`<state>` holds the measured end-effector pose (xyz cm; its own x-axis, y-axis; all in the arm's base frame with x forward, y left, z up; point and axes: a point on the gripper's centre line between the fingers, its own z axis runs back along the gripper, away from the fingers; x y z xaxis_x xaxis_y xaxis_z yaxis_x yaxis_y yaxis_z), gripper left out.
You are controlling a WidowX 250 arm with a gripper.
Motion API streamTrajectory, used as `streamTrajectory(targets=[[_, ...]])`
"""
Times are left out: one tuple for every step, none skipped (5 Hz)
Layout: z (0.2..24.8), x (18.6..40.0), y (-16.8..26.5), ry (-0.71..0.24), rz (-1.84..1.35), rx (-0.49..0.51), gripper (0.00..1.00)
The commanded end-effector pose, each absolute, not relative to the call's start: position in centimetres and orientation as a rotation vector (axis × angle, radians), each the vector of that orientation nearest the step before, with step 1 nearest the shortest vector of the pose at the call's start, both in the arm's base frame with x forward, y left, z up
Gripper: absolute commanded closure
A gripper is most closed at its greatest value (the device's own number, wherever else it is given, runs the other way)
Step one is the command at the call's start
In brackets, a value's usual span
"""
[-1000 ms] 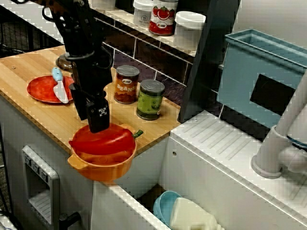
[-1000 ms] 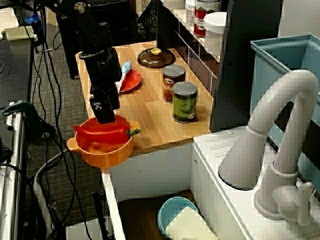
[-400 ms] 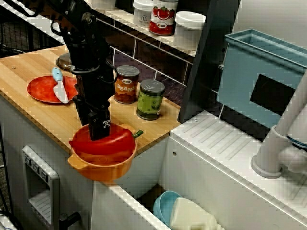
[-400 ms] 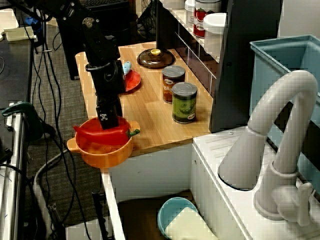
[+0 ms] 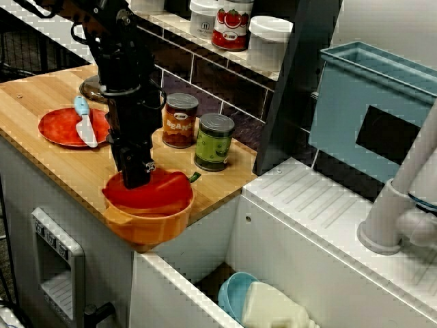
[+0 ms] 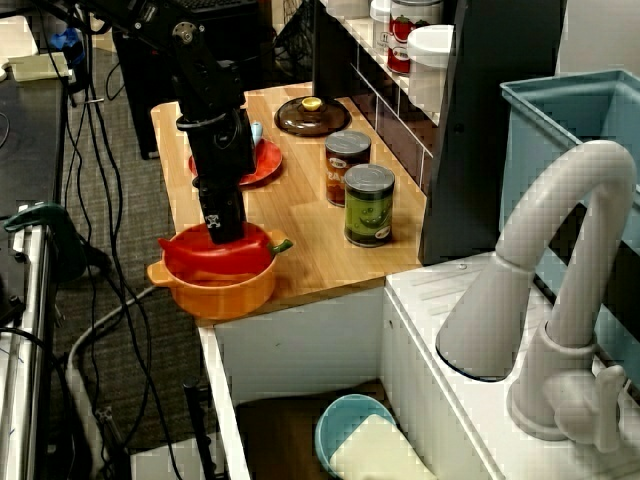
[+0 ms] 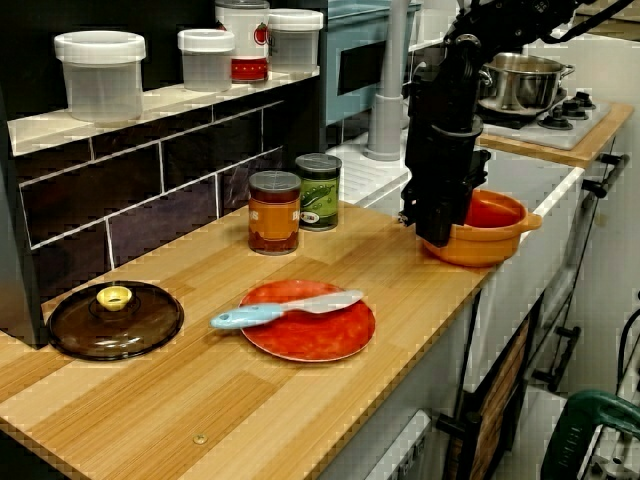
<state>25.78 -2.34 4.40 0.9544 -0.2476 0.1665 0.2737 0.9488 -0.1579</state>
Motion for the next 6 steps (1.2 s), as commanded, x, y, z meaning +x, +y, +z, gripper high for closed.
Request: streamTrajectory(targets=[[6.1,26.6,0.6,-0.177,-0.263,-0.179,1.0],[7.4,26.9,0.9,-0.176,-0.257,-0.21,1.0],[9.2,27.1,1.3,-0.178,-0.25,-0.246,1.0],[10.9,27.6,1.9,-0.187,-0.236,-0.272,1.0],[12.8,28.2,2.9,-0.201,-0.216,-0.305,1.0],[14.7,28.5,3.8,-0.217,-0.198,-0.333,1.0]])
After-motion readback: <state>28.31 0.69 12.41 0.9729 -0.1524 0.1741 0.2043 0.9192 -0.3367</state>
